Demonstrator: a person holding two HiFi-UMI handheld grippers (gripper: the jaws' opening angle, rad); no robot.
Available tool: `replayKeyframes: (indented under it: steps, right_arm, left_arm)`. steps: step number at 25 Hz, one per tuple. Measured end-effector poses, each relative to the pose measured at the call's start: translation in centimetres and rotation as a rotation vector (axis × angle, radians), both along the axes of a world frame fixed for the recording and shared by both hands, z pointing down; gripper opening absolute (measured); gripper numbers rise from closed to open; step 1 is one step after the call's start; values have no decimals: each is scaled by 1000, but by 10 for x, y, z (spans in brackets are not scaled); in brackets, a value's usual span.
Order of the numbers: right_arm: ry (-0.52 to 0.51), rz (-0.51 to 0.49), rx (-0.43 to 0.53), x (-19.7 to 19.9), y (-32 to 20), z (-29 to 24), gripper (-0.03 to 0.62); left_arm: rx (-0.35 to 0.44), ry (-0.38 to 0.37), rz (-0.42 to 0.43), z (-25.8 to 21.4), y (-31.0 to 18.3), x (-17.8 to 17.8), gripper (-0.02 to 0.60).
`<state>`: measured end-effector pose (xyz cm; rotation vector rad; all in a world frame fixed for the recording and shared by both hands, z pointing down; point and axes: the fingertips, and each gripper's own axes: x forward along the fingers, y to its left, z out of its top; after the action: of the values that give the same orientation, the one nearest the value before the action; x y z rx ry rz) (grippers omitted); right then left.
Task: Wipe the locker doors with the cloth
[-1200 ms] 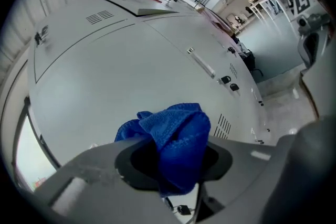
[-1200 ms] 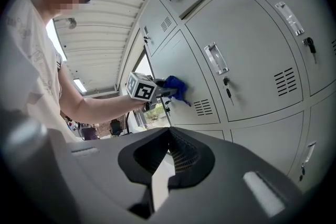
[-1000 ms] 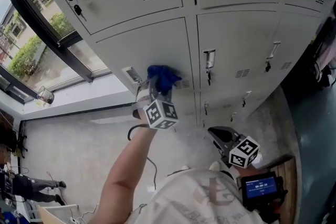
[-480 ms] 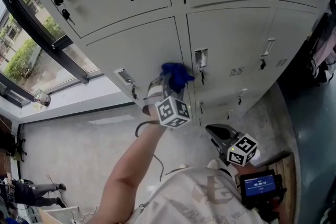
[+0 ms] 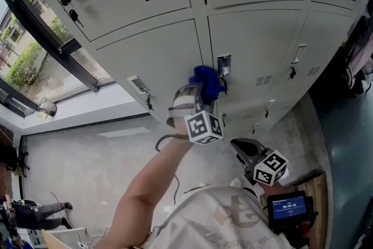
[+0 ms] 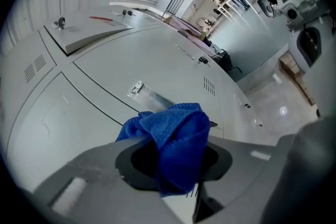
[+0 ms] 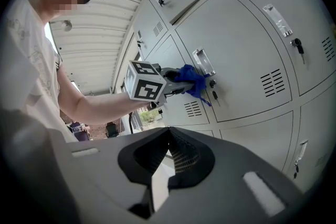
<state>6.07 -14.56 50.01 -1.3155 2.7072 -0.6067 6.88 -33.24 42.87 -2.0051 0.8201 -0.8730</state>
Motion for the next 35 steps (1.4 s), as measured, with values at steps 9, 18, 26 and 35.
replayKeyframes:
  steps: [9,18,26,35]
  right_arm:
    - [-2,-6,1,-1,1,-2,3]
    - [-4,-41,-7,-12,2,1,3]
    - [8,-104,9,-28,-4,1,3]
    - [-9,-99,-28,-32,5,6,3]
  left_arm:
    - [-77,-71,-91,36,-18,-30,146]
    - [-86,41,-280,7,-40,-128,144]
    - [-204,284,-429,-14,-58,-205,144]
    - [-399,574,-410,-1,-52,-223,144]
